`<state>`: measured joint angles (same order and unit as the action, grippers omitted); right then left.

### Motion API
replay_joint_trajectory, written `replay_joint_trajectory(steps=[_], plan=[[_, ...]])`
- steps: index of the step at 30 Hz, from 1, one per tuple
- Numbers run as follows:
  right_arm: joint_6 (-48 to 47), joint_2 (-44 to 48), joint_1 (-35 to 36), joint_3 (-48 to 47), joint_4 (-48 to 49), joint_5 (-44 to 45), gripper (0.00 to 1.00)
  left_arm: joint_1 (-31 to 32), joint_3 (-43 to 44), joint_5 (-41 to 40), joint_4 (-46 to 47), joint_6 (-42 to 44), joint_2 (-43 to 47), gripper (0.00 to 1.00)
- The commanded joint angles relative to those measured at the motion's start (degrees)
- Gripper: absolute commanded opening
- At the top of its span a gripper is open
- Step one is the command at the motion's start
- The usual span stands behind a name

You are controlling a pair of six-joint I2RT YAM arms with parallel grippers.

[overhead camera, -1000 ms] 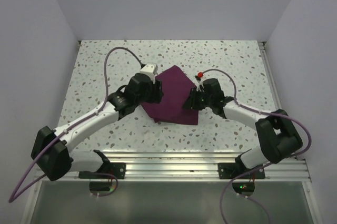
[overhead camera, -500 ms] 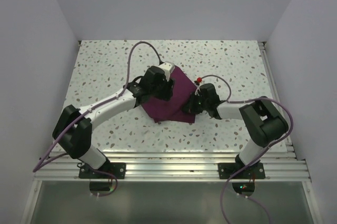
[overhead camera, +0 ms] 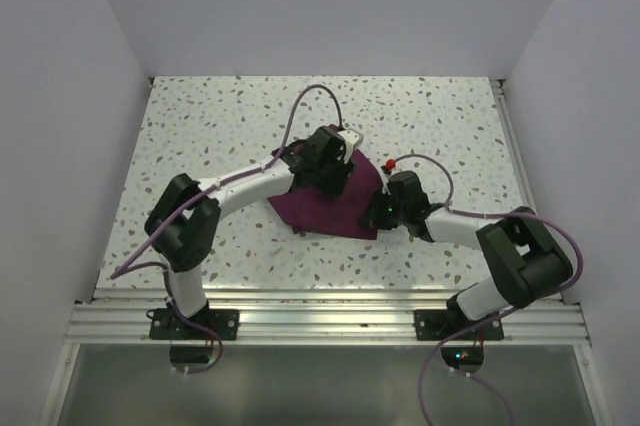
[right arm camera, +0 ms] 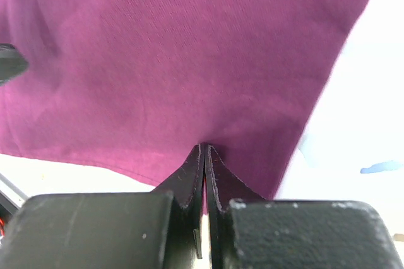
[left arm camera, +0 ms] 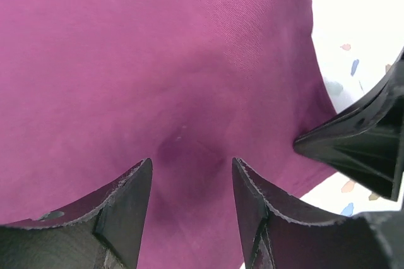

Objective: Prepare the surgical pack

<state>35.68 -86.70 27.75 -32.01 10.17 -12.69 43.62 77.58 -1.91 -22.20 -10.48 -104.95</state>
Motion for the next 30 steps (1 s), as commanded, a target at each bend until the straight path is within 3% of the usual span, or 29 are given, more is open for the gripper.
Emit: replay_joint_trajectory(steps=[1,10,20,30], plan=[[-0.7,1.53,0.03,1.6,-6.39,3.72,0.0,0.42,3.1,3.84,-2.76,3.09,-1.92,0.57],[-0.79,1.0,0.11,2.3,-6.04,3.2,0.0,0.86,5.91,0.16,-4.61,4.24,-4.56,0.56],[-1.23,1.97,0.11,2.57,-6.92,3.02,0.0,-2.05,10.93,15.08,-11.73,5.56,-9.48,0.54],[-0.88,1.27,0.11,2.65,-6.05,2.49,0.0,-1.34,9.17,15.27,-14.28,5.73,-11.33,0.47]])
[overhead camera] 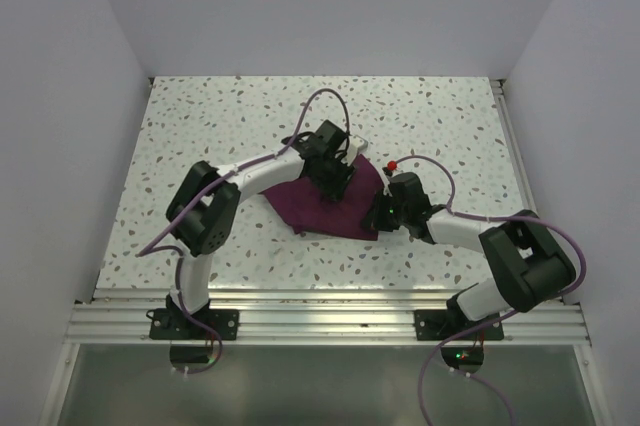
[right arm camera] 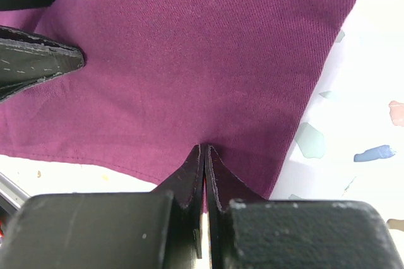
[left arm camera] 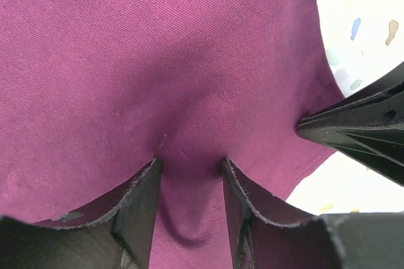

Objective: Prepare the surgical pack

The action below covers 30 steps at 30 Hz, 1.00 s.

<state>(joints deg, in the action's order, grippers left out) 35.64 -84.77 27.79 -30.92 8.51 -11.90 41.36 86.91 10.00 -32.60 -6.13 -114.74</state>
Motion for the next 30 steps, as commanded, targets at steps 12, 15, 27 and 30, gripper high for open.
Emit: replay_joint_trajectory(steps=[12,15,27,30], plan=[[-0.83,-0.48,0.07,1.21,-4.65,1.88,0.0,1.44,-1.66,3.01,-4.93,1.65,-5.76,0.31],[-0.92,-0.22,0.07,1.03,-4.82,1.88,0.0,1.44,-1.66,4.76,-4.93,2.09,-6.37,0.15],[-0.57,0.49,-0.02,1.82,-2.54,2.06,0.0,1.26,0.62,8.98,-4.22,0.68,-2.78,0.0],[-0.04,0.75,-0.02,2.09,-0.88,2.32,0.0,1.26,2.72,8.9,-5.28,0.07,-1.28,0.0]])
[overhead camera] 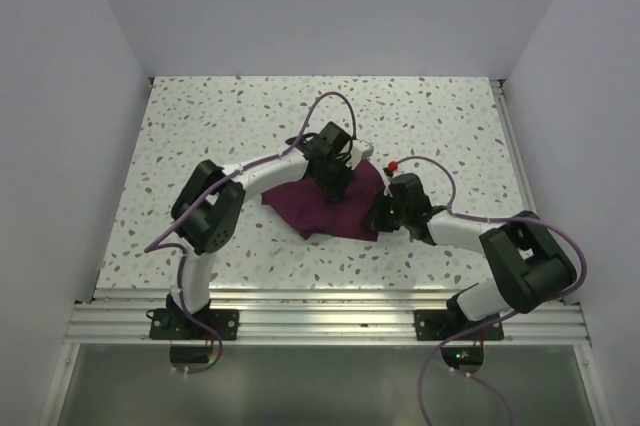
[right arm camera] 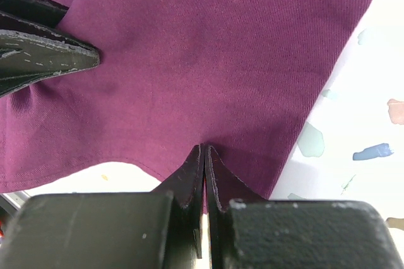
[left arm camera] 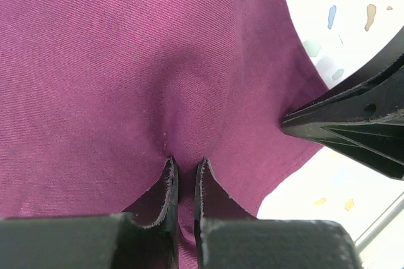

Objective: Prepare the surgical pack

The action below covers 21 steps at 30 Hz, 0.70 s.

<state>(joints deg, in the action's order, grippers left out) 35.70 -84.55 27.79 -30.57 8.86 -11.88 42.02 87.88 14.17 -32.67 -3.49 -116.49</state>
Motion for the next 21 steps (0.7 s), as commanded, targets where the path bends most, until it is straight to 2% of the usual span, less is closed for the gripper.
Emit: replay_joint_trajectory(steps=[1,10,21], plan=[[0.5,0.62,-0.02,2.35,-0.52,2.21,0.0,0.61,2.21,4.55,-5.56,-2.67,0.82,0.0],[2.53,2.82,-0.02,4.9,6.51,2.83,0.0,0.78,4.32,6.47,-7.15,-3.72,4.6,0.0],[5.07,0.53,0.42,5.61,16.44,3.35,0.0,0.78,7.49,6.48,-8.91,-5.48,6.97,0.0]])
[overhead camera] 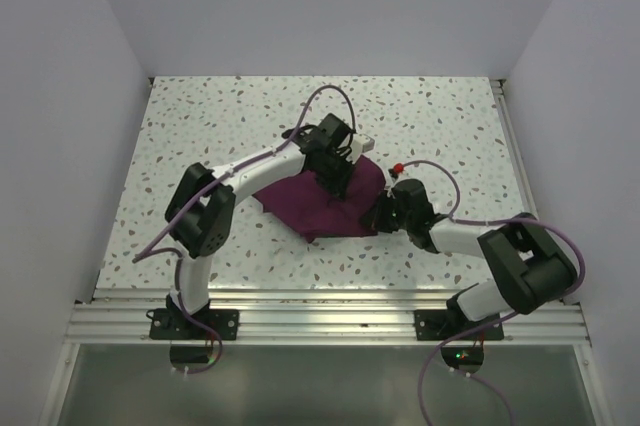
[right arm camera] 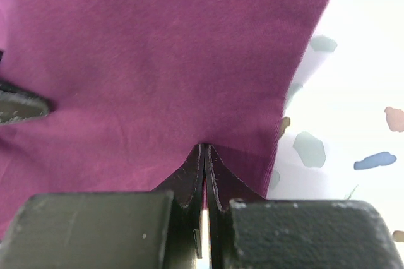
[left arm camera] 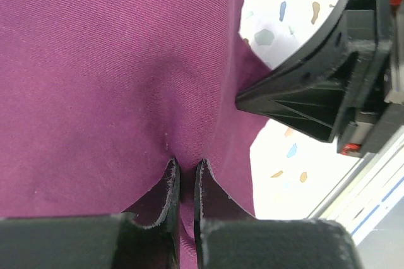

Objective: Prepare the surgical pack

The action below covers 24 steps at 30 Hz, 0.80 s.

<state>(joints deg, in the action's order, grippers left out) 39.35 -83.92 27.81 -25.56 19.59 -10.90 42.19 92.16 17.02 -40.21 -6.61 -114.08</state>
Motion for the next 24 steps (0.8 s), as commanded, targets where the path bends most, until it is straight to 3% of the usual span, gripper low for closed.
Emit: replay_joint_trajectory(steps=[1,11,24], plan=[[1.6,0.16,0.57,0.77,6.07,2.72,0.0,0.61,3.2,3.55,-1.28,-2.53,4.83,0.0],[3.71,4.29,3.39,3.76,13.88,9.66,0.0,0.61,5.75,3.2,-1.89,-3.67,6.68,0.0],[5.82,0.69,7.6,1.22,20.83,14.41,0.0,0.52,8.74,2.5,-2.51,-4.37,6.94,0.0]])
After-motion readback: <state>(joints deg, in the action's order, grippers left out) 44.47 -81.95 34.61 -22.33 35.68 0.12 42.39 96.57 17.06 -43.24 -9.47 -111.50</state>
